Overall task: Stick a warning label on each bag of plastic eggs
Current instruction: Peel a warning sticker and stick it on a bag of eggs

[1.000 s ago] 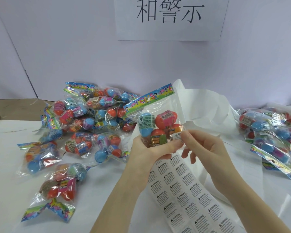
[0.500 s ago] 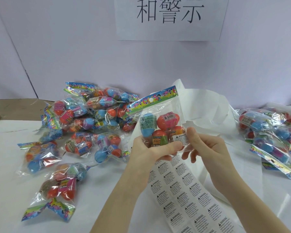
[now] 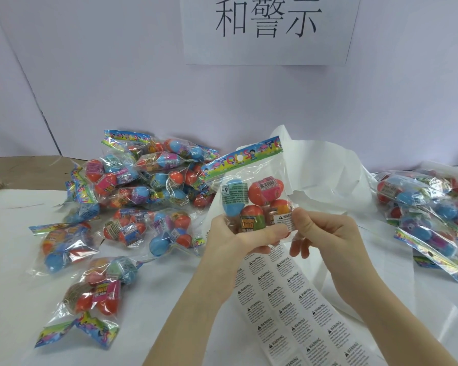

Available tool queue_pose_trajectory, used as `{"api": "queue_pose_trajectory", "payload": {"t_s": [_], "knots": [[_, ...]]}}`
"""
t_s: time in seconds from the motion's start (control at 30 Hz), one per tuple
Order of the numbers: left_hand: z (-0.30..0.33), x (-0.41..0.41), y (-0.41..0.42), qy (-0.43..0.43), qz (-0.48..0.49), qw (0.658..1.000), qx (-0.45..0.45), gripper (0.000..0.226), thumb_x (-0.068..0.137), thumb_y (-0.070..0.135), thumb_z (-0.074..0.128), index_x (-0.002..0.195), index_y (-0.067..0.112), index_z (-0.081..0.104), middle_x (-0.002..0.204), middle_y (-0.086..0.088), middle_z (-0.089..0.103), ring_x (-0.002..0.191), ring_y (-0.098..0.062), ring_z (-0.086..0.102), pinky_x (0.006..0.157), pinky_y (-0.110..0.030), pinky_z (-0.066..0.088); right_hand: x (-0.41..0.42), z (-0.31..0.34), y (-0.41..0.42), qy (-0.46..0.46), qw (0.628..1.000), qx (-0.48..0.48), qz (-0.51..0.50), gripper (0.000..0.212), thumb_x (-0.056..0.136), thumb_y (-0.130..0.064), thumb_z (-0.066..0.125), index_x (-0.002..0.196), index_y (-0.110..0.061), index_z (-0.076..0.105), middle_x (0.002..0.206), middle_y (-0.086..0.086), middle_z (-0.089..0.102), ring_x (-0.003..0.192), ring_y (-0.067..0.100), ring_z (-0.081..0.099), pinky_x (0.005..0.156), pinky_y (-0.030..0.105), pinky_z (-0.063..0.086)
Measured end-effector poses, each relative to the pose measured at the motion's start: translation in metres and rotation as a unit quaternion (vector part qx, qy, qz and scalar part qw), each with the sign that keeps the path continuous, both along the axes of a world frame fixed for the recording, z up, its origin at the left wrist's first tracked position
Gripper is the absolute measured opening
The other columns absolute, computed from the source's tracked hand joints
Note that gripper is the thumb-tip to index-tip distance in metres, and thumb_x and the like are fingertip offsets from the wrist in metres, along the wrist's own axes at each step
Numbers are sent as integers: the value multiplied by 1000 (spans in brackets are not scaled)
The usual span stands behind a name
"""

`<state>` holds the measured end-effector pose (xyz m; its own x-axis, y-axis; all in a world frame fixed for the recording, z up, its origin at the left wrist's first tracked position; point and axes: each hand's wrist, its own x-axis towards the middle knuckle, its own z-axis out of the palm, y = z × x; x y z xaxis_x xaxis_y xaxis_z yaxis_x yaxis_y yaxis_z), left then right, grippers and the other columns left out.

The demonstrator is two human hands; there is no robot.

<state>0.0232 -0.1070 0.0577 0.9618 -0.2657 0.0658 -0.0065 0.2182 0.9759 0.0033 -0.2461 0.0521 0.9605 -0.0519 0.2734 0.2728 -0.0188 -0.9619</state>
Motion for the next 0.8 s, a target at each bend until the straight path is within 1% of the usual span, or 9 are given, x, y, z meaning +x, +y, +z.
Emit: {"api": "queue_pose_trajectory", "payload": {"t_s": [0.23, 0.33, 0.43, 0.47, 0.5, 0.57, 0.63, 0.7, 0.8], "knots": [[0, 0, -2, 0, 5, 1000, 13, 22, 53, 13, 79, 66, 30, 74, 67, -1, 70, 59, -10, 64, 51, -16, 48, 1, -2, 3, -24, 998, -25, -46, 20, 70, -36, 56, 60, -38, 73, 44, -6, 58, 38, 4, 48, 42, 14, 37], [-1, 1, -2, -1, 5, 1000, 18, 27, 56, 6, 84, 66, 29, 74, 66, 0, 70, 58, -9, 64, 51, -16, 47, 0, -2, 2, -21, 999, -18, -30, 19, 68, -41, 57, 61, -36, 74, 46, -4, 60, 40, 4, 49, 42, 14, 38], [-1, 2, 0, -7, 5, 1000, 25, 23, 53, 10, 81, 66, 29, 74, 65, 2, 70, 57, -9, 63, 51, -16, 47, -2, 0, 0, -6, 1000, -14, 5, 22, 74, -48, 62, 64, -33, 76, 50, -3, 62, 43, 6, 51, 44, 14, 39], [-1, 3, 1, -8, 3, 1000, 30, 19, 53, 13, 79, 66, 26, 74, 64, 1, 69, 57, -9, 63, 51, -16, 47, -2, 1, 0, -2, 1000, -18, 17, 21, 76, -49, 67, 65, -33, 76, 51, -4, 63, 44, 7, 51, 44, 14, 39], [-1, 4, 1, -10, 3, 999, 38, 17, 52, 14, 79, 66, 21, 74, 63, 1, 69, 56, -9, 63, 51, -16, 47, -3, 1, 0, 2, 999, -28, 29, 19, 74, -50, 71, 67, -32, 76, 53, -5, 64, 45, 7, 51, 44, 13, 39], [-2, 5, 2, -15, 9, 998, 68, 21, 49, 13, 83, 67, 15, 72, 60, -1, 67, 55, -10, 61, 50, -17, 46, -3, 1, 0, 8, 998, -47, 43, 21, 63, -53, 73, 67, -33, 74, 53, -7, 64, 44, 5, 51, 44, 13, 38], [-3, 5, 2, -14, 20, 996, 91, 25, 53, 8, 88, 71, 11, 71, 58, -2, 66, 54, -10, 60, 50, -17, 46, -2, 0, 0, 11, 998, -52, 38, 20, 60, -52, 75, 62, -32, 73, 48, -8, 60, 42, 4, 50, 43, 12, 37], [-4, 6, 1, -17, 24, 995, 92, 19, 60, 3, 84, 72, 8, 71, 57, -2, 66, 51, -9, 60, 49, -17, 46, -1, -1, -1, 11, 998, -46, 34, 20, 59, -47, 72, 58, -27, 73, 45, -6, 57, 40, 5, 49, 42, 12, 37], [-6, 7, 1, -20, 28, 995, 93, 16, 63, 2, 82, 74, 5, 71, 55, -3, 65, 49, -10, 59, 48, -17, 45, 0, -4, -1, 11, 999, -41, 17, 27, 58, -48, 66, 58, -22, 74, 41, -2, 53, 37, 8, 46, 42, 14, 37]]}}
